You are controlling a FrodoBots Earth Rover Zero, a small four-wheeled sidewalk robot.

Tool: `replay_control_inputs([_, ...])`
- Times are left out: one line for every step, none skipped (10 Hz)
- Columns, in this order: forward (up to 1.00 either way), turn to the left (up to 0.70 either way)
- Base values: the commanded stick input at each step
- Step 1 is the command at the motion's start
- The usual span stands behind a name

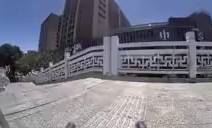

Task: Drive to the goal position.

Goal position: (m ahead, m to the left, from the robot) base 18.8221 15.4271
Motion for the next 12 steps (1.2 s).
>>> replay_control_inputs([0.45, 0.0])
replay_control_inputs([0.45, 0.0])
replay_control_inputs([0.45, 0.0])
replay_control_inputs([0.45, 0.12])
replay_control_inputs([0.45, 0.27])
replay_control_inputs([0.45, 0.27])
replay_control_inputs([0.45, 0.27])
replay_control_inputs([0.45, 0.27])
replay_control_inputs([0.45, 0.27])
replay_control_inputs([0.45, 0.27])
replay_control_inputs([0.45, 0.27])
replay_control_inputs([0.45, 0.27])
